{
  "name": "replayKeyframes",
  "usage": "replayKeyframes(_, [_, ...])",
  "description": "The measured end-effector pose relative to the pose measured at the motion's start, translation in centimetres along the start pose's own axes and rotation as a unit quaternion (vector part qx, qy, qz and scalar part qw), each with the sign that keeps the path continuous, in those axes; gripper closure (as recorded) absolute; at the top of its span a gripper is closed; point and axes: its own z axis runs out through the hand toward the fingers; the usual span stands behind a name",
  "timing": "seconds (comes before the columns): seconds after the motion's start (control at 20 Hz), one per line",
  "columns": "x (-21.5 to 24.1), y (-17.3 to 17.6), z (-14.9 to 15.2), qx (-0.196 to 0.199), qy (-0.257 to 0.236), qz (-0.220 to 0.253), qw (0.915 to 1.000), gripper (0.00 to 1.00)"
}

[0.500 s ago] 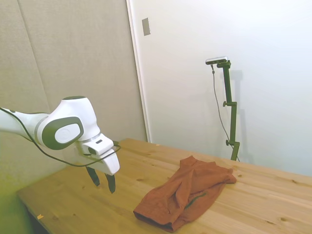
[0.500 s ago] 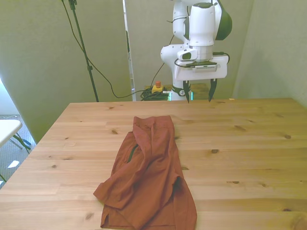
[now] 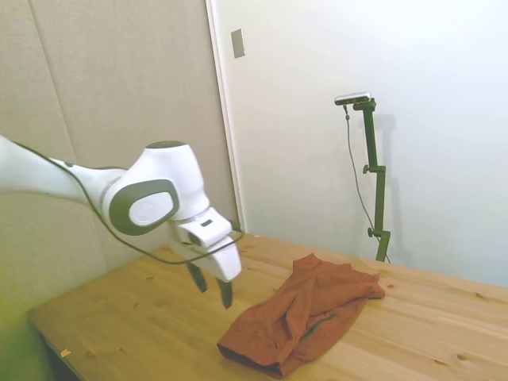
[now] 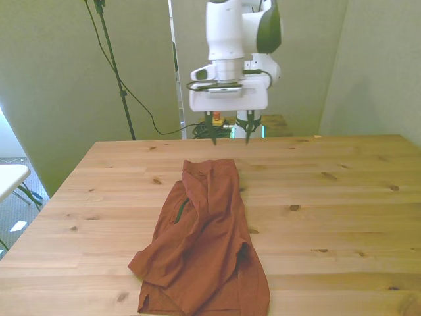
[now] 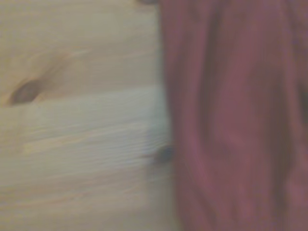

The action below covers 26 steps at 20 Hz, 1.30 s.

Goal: Unfold the shorts

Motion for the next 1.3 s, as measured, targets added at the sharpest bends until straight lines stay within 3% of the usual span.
replayKeyframes(0.25, [8.0, 5.1, 0.7, 0.004, -0.038, 0.048, 0.9981, 0.0])
replayKeyframes(0.4, [10.6, 7.2, 2.4, 0.006, -0.064, 0.062, 0.996, 0.0])
replayKeyframes(0.9, [10.5, 6.1, 8.2, 0.097, -0.19, 0.022, 0.9768, 0.0])
replayKeyframes(1.05, [9.9, 5.8, 9.9, 0.106, -0.219, 0.013, 0.9698, 0.0])
replayKeyframes(1.1, [9.8, 5.8, 10.2, 0.105, -0.223, 0.013, 0.9692, 1.0])
replayKeyframes(1.3, [9.7, 6.2, 10.6, 0.106, -0.232, 0.007, 0.9669, 1.0])
